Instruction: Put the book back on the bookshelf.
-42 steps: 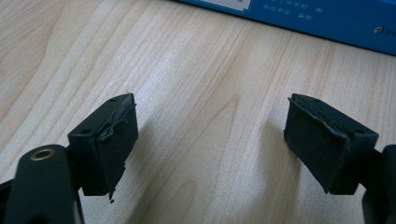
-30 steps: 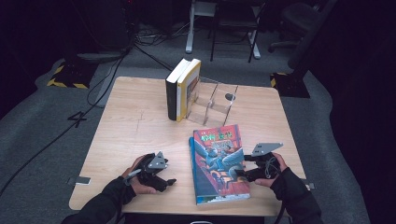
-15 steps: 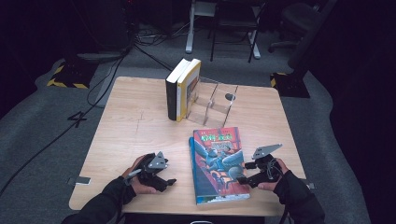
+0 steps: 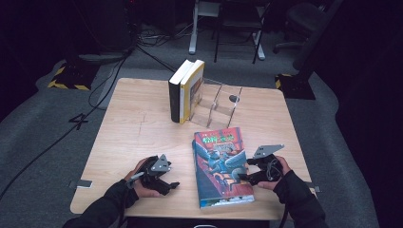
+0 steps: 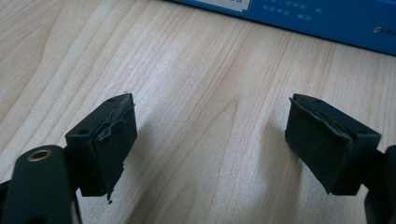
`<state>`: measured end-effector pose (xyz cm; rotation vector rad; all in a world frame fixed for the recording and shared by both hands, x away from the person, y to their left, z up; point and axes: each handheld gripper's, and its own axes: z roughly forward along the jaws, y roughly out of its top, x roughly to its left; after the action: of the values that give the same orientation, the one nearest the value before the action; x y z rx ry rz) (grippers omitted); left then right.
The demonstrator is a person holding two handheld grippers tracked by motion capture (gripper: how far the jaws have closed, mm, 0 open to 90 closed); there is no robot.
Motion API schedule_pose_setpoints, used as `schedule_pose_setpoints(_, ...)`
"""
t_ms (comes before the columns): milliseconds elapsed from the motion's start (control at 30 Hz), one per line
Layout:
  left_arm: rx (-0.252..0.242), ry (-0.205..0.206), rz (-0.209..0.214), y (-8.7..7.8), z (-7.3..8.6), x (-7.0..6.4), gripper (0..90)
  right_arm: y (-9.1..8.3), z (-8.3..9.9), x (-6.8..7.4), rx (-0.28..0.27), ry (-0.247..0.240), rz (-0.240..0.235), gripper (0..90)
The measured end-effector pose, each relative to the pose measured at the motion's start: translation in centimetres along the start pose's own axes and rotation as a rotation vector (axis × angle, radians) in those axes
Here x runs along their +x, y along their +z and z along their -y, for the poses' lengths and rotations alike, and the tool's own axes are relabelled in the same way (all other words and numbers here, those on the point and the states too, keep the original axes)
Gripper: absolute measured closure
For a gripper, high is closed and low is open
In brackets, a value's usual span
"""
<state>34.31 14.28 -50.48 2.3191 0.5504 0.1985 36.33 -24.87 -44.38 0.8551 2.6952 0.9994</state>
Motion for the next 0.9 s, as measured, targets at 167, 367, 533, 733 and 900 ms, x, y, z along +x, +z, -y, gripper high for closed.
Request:
schedule_pose_setpoints(167,0.001,0.001,0.0,0.0,0.0,0.0,17.0,0.6,-1.0,-0.8,0.004,-0.004,-0.01,32.3)
schedule_pose_setpoints(367,0.0,0.0,0.0,0.0,0.0,0.0,17.0,0.4,-0.8,-1.8,0.073,0.058,-0.058,33.9)
schedule_pose_setpoints(533,0.0,0.001,0.0,0.0,0.0,0.0,17.0,-0.1,-0.5,-1.1,0.112,0.035,-0.079,34.3)
schedule_pose_setpoints(733,0.001,0.002,0.0,0.0,0.0,0.0,16.6,0.2,-0.8,-1.0,0.11,0.025,-0.071,32.3)
schedule_pose_setpoints(900,0.001,0.002,0.0,0.0,0.0,0.0,16.6,0.2,-0.9,-0.9,0.094,0.012,-0.075,33.9)
